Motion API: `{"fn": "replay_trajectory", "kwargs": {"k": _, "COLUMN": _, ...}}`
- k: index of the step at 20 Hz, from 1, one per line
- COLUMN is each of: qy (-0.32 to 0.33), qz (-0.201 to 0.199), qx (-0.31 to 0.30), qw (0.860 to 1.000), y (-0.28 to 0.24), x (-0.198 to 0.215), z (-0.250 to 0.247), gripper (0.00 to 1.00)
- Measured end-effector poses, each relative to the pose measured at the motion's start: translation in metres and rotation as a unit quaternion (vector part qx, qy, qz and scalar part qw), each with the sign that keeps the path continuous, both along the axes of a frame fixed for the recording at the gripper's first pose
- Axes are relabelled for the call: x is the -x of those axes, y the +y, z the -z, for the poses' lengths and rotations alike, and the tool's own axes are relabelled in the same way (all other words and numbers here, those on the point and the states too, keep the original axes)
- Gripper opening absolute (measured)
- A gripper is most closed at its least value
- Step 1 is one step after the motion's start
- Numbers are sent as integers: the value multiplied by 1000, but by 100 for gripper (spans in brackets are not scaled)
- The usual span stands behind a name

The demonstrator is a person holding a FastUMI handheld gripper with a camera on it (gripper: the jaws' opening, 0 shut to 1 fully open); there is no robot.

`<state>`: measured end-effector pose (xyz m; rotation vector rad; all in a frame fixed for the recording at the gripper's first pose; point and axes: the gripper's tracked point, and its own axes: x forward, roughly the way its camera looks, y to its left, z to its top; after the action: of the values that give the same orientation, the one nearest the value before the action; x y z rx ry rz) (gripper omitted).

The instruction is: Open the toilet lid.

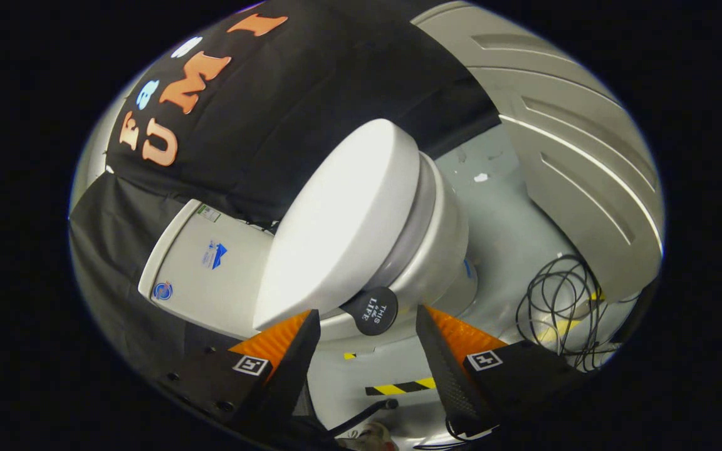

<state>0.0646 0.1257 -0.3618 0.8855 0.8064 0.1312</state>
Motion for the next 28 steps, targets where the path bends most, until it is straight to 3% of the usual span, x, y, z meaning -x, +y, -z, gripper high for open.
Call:
{"fn": "replay_trajectory", "kwargs": {"k": 3, "qy": 23, "qz": 17, "qx": -51, "qw": 998, "y": 1, "x": 1, "z": 8, "gripper": 99}}
{"fn": "replay_trajectory", "kwargs": {"k": 7, "qy": 28, "qz": 72, "qx": -143, "qw": 987, "y": -12, "x": -10, "z": 2, "gripper": 98}}
{"fn": "replay_trajectory", "kwargs": {"k": 12, "qy": 13, "qz": 86, "qx": -165, "qw": 982, "y": -13, "x": -19, "z": -2, "gripper": 97}}
{"fn": "replay_trajectory", "kwargs": {"k": 20, "qy": 13, "qz": 93, "qx": -186, "qw": 978, "y": -13, "x": -25, "z": -4, "gripper": 68}}
{"fn": "replay_trajectory", "kwargs": {"k": 24, "qy": 18, "qz": 92, "qx": -195, "qw": 976, "y": -9, "x": -24, "z": -3, "gripper": 68}}
{"fn": "replay_trajectory", "kwargs": {"k": 27, "qy": 23, "qz": 92, "qx": -187, "qw": 978, "y": -11, "x": -26, "z": 4, "gripper": 38}}
{"fn": "replay_trajectory", "kwargs": {"k": 28, "qy": 23, "qz": 87, "qx": -191, "qw": 977, "y": -9, "x": -26, "z": 4, "gripper": 38}}
